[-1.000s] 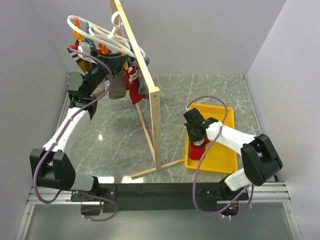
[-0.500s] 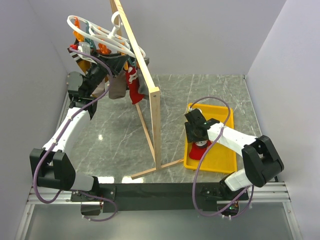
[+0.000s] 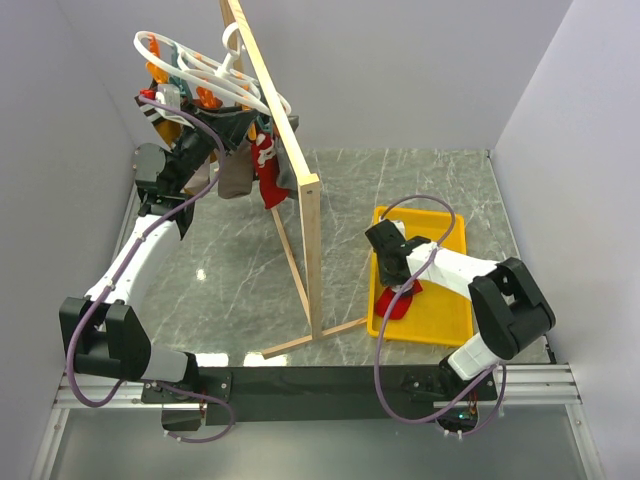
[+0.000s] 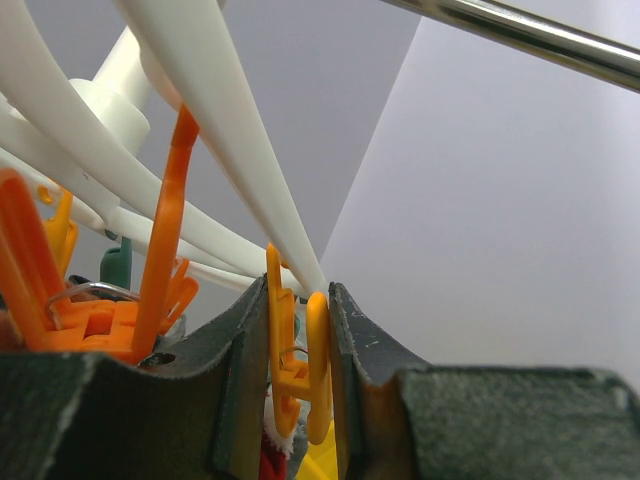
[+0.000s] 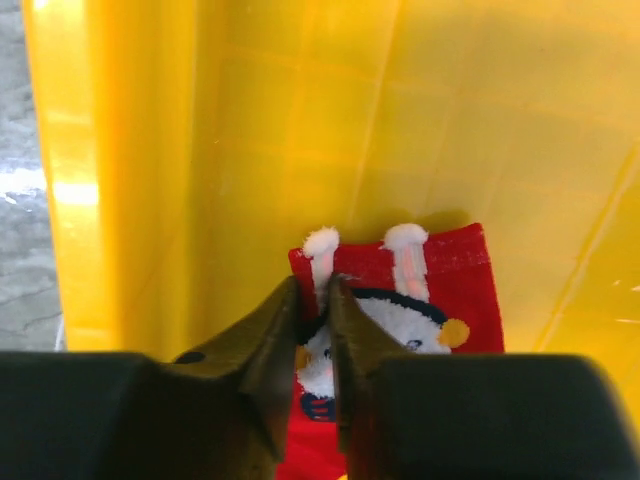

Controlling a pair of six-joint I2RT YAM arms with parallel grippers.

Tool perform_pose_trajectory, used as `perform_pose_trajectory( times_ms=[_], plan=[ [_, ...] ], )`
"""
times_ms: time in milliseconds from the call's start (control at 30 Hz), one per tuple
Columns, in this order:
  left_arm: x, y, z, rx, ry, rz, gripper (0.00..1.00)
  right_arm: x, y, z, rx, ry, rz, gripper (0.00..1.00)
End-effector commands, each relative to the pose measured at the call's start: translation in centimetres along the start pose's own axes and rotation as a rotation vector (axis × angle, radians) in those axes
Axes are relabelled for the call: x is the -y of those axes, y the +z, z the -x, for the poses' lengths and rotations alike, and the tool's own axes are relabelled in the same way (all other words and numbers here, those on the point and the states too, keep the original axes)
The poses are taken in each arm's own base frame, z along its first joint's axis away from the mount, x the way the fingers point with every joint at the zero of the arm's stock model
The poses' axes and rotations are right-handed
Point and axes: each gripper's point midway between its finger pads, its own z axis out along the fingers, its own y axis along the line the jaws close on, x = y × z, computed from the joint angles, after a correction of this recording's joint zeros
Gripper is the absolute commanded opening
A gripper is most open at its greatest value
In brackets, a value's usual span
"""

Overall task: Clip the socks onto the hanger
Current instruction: Adjust the sock in the bin.

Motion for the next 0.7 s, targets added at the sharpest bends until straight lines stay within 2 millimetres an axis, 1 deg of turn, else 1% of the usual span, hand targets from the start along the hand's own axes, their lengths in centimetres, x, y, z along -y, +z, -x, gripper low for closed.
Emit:
perform_pose_trajectory(
  times_ms=[0,33,100,167,233,300,333,367,433,467,500,533,567,600,633,667],
  plan=[
    [2.0,0.0,3.5,0.088,0.085,-0.050,0.16,0.7,-0.4,0.9,0.038,0.047,-0.037,0.20],
    [1.9,0.0,3.5,0.088,0.088,-0.047,0.16,0.8,-0.6,1.2,0.054,0.055,-0.036,0.17],
    [1.9,0.0,3.4,0.087,0.090,-0.045,0.16,0.9,-1.3,1.6,0.084,0.074,-0.018,0.15],
    [2.0,0.0,3.5,0.089,0.093,-0.049,0.16,0.9,-1.8,2.1,0.108,0.088,-0.001,0.09],
    [1.9,0.0,3.5,0.088,0.092,-0.049,0.16,0.6,-2.1,2.6,0.125,0.089,0.019,0.06],
    [2.0,0.0,3.5,0.088,0.091,-0.051,0.16,0.3,-2.6,2.9,0.136,0.091,0.044,0.05],
    [2.0,0.0,3.5,0.088,0.093,-0.051,0.16,0.1,-2.8,3.2,0.145,0.090,0.058,0.02],
    [2.0,0.0,3.5,0.088,0.094,-0.051,0.16,-0.4,-3.5,3.5,0.159,0.090,0.097,0.00],
    [2.1,-0.1,3.6,0.088,0.097,-0.051,0.16,-1.2,-4.6,4.3,0.185,0.077,0.157,0.00],
    [2.1,-0.1,3.6,0.089,0.100,-0.049,0.16,-1.4,-5.8,4.9,0.218,0.079,0.192,0.00],
    [2.2,-0.1,3.7,0.090,0.101,-0.051,0.16,-2.4,-6.6,5.1,0.234,0.056,0.262,0.00],
    [2.2,-0.1,3.7,0.089,0.103,-0.048,0.16,-2.8,-7.3,5.3,0.255,0.048,0.303,0.00],
    [2.2,-0.2,3.7,0.089,0.106,-0.048,0.16,-3.1,-8.9,6.0,0.309,0.062,0.351,0.00],
    [2.2,-0.2,3.7,0.091,0.105,-0.048,0.16,-3.2,-9.6,6.3,0.322,0.094,0.392,0.00],
    [2.2,-0.2,3.7,0.092,0.103,-0.047,0.16,-2.9,-9.8,6.3,0.333,0.116,0.402,0.00],
    [2.3,-0.3,3.8,0.093,0.104,-0.048,0.16,-2.9,-10.6,6.7,0.356,0.135,0.439,0.00]
  ],
)
